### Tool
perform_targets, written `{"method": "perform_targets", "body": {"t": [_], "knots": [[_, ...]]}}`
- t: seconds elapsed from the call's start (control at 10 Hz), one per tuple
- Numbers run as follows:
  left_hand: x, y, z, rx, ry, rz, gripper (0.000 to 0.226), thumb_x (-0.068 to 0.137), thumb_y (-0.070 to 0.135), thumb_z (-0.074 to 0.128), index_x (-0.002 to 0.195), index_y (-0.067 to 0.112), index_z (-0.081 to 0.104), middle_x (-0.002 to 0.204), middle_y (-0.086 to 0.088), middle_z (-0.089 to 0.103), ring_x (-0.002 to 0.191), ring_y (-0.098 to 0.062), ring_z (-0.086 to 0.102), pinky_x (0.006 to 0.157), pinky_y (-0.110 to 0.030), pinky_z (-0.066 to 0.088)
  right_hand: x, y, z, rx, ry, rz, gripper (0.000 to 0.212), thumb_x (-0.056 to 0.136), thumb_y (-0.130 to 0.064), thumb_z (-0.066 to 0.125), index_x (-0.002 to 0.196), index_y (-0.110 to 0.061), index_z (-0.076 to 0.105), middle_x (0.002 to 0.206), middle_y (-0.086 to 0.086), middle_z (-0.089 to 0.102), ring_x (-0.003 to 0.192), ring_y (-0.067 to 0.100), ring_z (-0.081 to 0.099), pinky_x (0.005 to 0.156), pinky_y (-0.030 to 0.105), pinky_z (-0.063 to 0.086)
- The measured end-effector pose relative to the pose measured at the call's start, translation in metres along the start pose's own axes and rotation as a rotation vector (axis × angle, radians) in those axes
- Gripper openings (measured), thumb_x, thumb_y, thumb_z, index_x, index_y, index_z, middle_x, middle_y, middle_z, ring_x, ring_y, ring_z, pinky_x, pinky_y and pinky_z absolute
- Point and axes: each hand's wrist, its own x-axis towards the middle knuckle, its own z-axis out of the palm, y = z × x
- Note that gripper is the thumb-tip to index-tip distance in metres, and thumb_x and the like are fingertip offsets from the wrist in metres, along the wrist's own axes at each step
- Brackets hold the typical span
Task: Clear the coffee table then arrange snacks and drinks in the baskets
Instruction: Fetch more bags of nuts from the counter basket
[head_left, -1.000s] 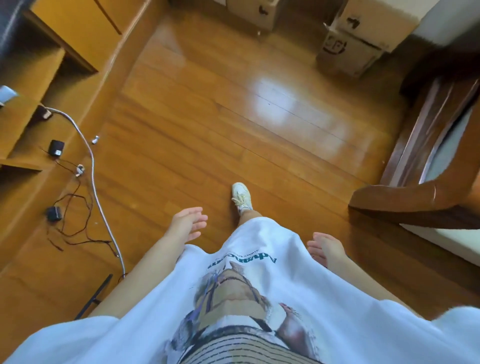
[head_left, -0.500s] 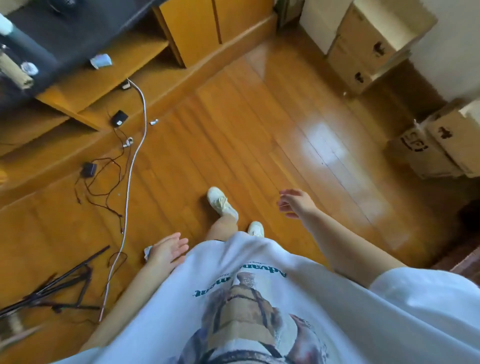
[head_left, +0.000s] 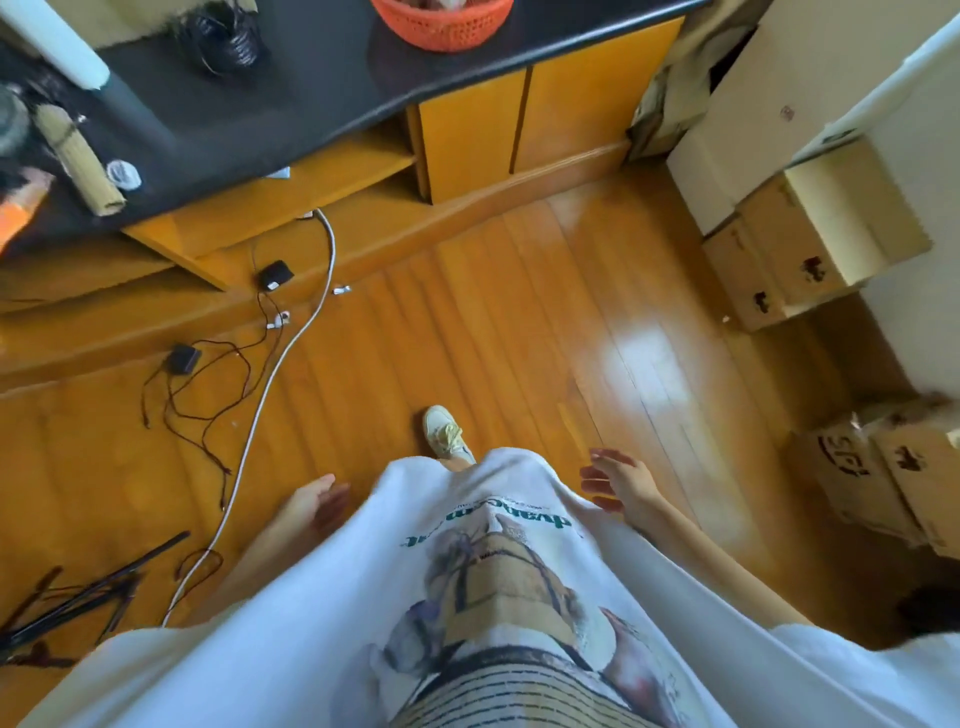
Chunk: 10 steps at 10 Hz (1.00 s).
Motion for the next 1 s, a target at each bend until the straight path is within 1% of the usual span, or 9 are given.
{"method": "perform_targets", "body": {"t": [0.1,0.2,0.3,0.4,0.5,0.6,0.7,0.8,1.0], "knots": [[-0.019,0.069,0.045,0.204,-0.001,0.042,0.037,0.098,0.010,0.039,0.133,-0.001,0.044,0.136,-0.024,0.050,0.102,-0.036,0.057,0.068,-0.024,0.041,0.011,-0.028,-0.002,0.103,0.067,0.032,0.030,0.092,-0.002,0.049,0.120,0.006,0.053,0.066,0.012,0.058,0.041,0.013,0.057,0.049,0.023,0.044],[-0.016,0.114,0.076,0.394,-0.048,0.152,0.033,0.097,0.011,0.041,0.127,0.006,0.052,0.126,-0.019,0.059,0.102,-0.024,0.055,0.083,-0.031,0.044,0.017,-0.052,-0.006,0.110,0.116,0.060,0.033,0.093,0.003,0.046,0.124,0.012,0.049,0.074,0.013,0.062,0.032,-0.005,0.052,0.039,0.007,0.042],[-0.015,0.164,0.113,0.428,-0.126,0.195,0.031,0.096,0.011,0.043,0.125,0.007,0.054,0.111,-0.015,0.062,0.099,-0.022,0.056,0.093,-0.035,0.042,0.029,-0.083,-0.003,0.141,0.110,0.094,0.035,0.094,0.002,0.043,0.128,0.010,0.045,0.049,-0.003,0.064,0.032,-0.008,0.052,0.036,0.006,0.040],[-0.002,0.202,0.134,0.425,-0.170,0.199,0.028,0.096,0.011,0.045,0.121,0.010,0.056,0.104,-0.010,0.062,0.098,-0.022,0.057,0.083,-0.032,0.044,0.049,-0.120,0.007,0.138,0.171,0.144,0.034,0.093,0.000,0.044,0.126,0.007,0.049,0.031,-0.007,0.055,0.027,0.000,0.051,0.030,0.008,0.037],[0.017,0.246,0.149,0.380,-0.162,0.194,0.029,0.095,0.012,0.045,0.122,0.010,0.056,0.108,-0.012,0.063,0.099,-0.022,0.058,0.081,-0.031,0.045,0.076,-0.168,0.023,0.132,0.194,0.135,0.032,0.093,-0.002,0.045,0.124,0.005,0.052,0.030,-0.007,0.054,0.035,0.008,0.056,0.028,0.008,0.034],[0.033,0.295,0.156,0.332,-0.129,0.152,0.031,0.097,0.012,0.042,0.126,0.008,0.052,0.119,-0.016,0.061,0.107,-0.026,0.057,0.078,-0.030,0.044,0.106,-0.229,0.039,0.175,0.180,0.123,0.031,0.092,-0.006,0.049,0.121,0.003,0.054,0.036,-0.002,0.058,0.039,0.014,0.057,0.038,0.015,0.042],[0.049,0.342,0.154,0.284,-0.066,0.148,0.032,0.099,0.015,0.039,0.127,0.009,0.051,0.129,-0.016,0.058,0.119,-0.029,0.055,0.087,-0.034,0.044,0.135,-0.303,0.063,0.191,0.121,0.102,0.031,0.092,-0.008,0.047,0.121,-0.001,0.054,0.060,0.005,0.060,0.053,0.018,0.056,0.056,0.026,0.039],[0.059,0.385,0.154,0.177,-0.009,0.155,0.031,0.099,0.016,0.040,0.127,0.011,0.051,0.128,-0.014,0.059,0.118,-0.026,0.055,0.080,-0.033,0.048,0.157,-0.382,0.089,0.130,0.042,0.027,0.031,0.095,-0.010,0.044,0.123,-0.005,0.053,0.072,0.006,0.056,0.063,0.017,0.052,0.059,0.025,0.036],[0.072,0.452,0.167,0.050,0.064,0.174,0.027,0.097,0.012,0.043,0.120,0.010,0.056,0.122,-0.015,0.062,0.105,-0.024,0.059,0.076,-0.031,0.049,0.184,-0.514,0.136,0.078,-0.072,-0.180,0.020,0.093,-0.012,0.047,0.111,-0.013,0.057,0.075,0.004,0.060,0.065,0.015,0.055,0.059,0.024,0.038]]}}
